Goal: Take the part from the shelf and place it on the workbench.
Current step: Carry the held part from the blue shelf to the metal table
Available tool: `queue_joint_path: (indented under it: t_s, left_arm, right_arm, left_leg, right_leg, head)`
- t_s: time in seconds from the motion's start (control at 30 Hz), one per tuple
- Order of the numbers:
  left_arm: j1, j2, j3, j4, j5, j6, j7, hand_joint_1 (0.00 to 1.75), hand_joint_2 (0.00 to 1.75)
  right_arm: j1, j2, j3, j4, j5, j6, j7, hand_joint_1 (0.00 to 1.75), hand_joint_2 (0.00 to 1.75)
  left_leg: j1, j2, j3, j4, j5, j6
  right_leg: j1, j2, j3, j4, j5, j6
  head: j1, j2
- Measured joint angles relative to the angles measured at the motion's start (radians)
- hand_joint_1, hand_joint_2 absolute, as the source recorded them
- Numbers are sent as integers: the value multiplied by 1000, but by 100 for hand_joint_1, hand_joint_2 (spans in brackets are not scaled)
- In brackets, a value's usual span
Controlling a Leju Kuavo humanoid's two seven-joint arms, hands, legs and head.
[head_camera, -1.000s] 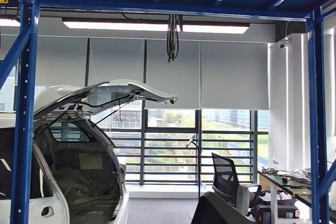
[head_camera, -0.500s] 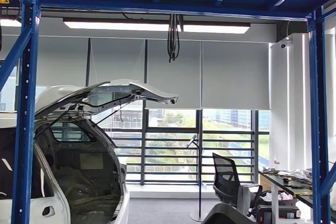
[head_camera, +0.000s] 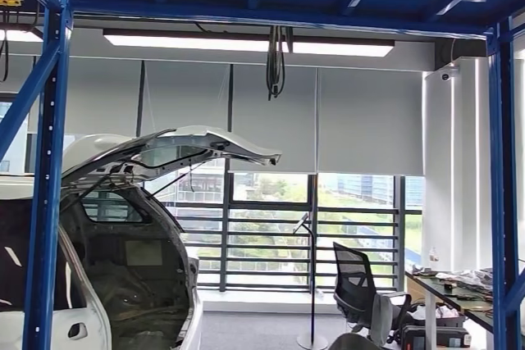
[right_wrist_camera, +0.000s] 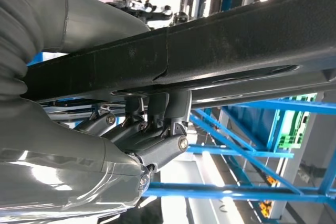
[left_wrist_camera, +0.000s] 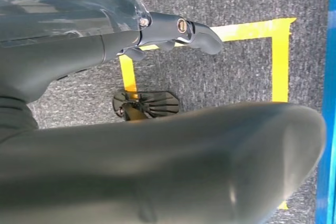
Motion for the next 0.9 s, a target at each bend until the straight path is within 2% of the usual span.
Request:
queue_joint_path:
  t_s: [0.07,0.1,0.13,0.23,0.3,0.33,0.4,0.43,0.47,0.5,0.53,0.6,0.63,0.7,0.77,0.8,0.83,0.9]
  left_arm:
    - [4,1,0,0,2,-2,1,0,175]
    - [5,2,0,0,3,-2,2,0,175]
    - [4,3,0,0,4,-2,3,0,175]
    - [4,4,0,0,3,-2,8,0,175]
    - [4,5,0,0,0,-1,10,0,175]
    - [4,5,0,0,-2,0,10,0,175]
    - [5,6,0,0,-4,0,10,0,175]
    - [6,6,0,0,-5,0,10,0,175]
    - [8,6,0,0,-5,1,10,0,175]
    - [9,6,0,0,-6,1,10,0,175]
    - [9,6,0,0,-6,2,10,0,175]
    - [7,7,0,0,-7,3,10,0,175]
    - [6,8,0,0,-7,4,10,0,175]
    - [6,8,0,0,-7,6,10,0,175]
    - [9,8,0,0,-7,8,10,0,175]
    - [10,8,0,0,-7,9,10,0,175]
    - [9,8,0,0,-7,10,10,0,175]
    - [8,9,0,0,-6,11,10,0,175]
  right_arm:
    - [0,-5,0,-1,2,1,-2,175,175]
    - [-1,-7,1,-1,2,2,-2,175,175]
    - [-1,-9,2,-3,4,2,-3,175,175]
    - [-1,-16,2,-6,6,1,-8,175,175]
    - [0,-20,2,-11,7,0,-13,175,175]
    - [0,-22,2,-13,7,0,-15,175,175]
    - [3,-26,2,-15,8,0,-17,175,175]
    - [6,-28,2,-15,9,0,-17,175,175]
    - [9,-31,2,-15,9,0,-18,175,175]
    - [12,-33,2,-15,9,0,-18,175,175]
    - [15,-35,2,-15,10,0,-18,175,175]
    - [17,-38,2,-15,10,1,-19,175,175]
    - [17,-39,2,-15,10,1,-20,175,175]
    - [19,-42,2,-15,14,3,-20,175,175]
    - [23,-44,3,-15,17,4,-20,175,175]
    - [24,-45,3,-15,17,5,-20,175,175]
    - [24,-47,3,-15,18,5,-20,175,175]
    - [26,-49,4,-14,18,5,-20,175,175]
  left_leg:
    - [4,-1,14,0,-11,-10]
    - [4,-1,18,2,-16,-15]
    - [3,-2,19,3,-20,-20]
    - [3,1,12,3,-23,-31]
    - [4,1,2,25,-46,-37]
    - [4,1,-15,62,-70,-39]
    - [3,-1,-75,188,-129,-39]
    - [3,-2,-106,247,-147,-39]
    - [3,-2,-125,279,-149,-40]
    - [3,-3,-126,274,-131,-40]
    - [4,-3,-109,230,-97,-39]
    - [5,-5,-56,105,-29,-39]
    - [5,-7,-39,62,-12,-38]
    - [2,-10,-34,38,-6,-34]
    - [1,-9,-38,36,2,-21]
    - [2,-8,-40,34,8,-13]
    - [2,-6,-43,32,13,-5]
    - [-1,-3,-51,33,21,5]
  right_leg:
    - [-1,-2,49,-116,72,-1]
    - [2,-2,73,-171,99,-4]
    - [4,-2,88,-206,109,-9]
    - [9,0,90,-226,100,-31]
    - [6,1,92,-233,97,-43]
    - [5,0,93,-236,97,-47]
    - [6,-1,92,-237,96,-54]
    - [7,-1,92,-237,96,-55]
    - [8,0,92,-237,97,-56]
    - [8,1,92,-236,97,-56]
    - [8,2,92,-235,98,-55]
    - [9,4,90,-230,99,-50]
    - [11,5,87,-227,101,-45]
    - [14,7,83,-226,109,-32]
    - [11,7,82,-228,113,-20]
    - [9,6,78,-218,100,-15]
    - [8,4,69,-190,74,-10]
    - [7,1,34,-74,-9,-5]
  head:
    - [0,0]
    - [0,0]
    - [0,0]
    - [1,1]
    - [2,0]
    - [2,0]
    - [2,0]
    - [2,0]
    - [2,0]
    - [2,0]
    - [2,0]
    - [2,0]
    - [2,0]
    - [1,0]
    - [1,0]
    - [1,0]
    - [1,0]
    - [1,0]
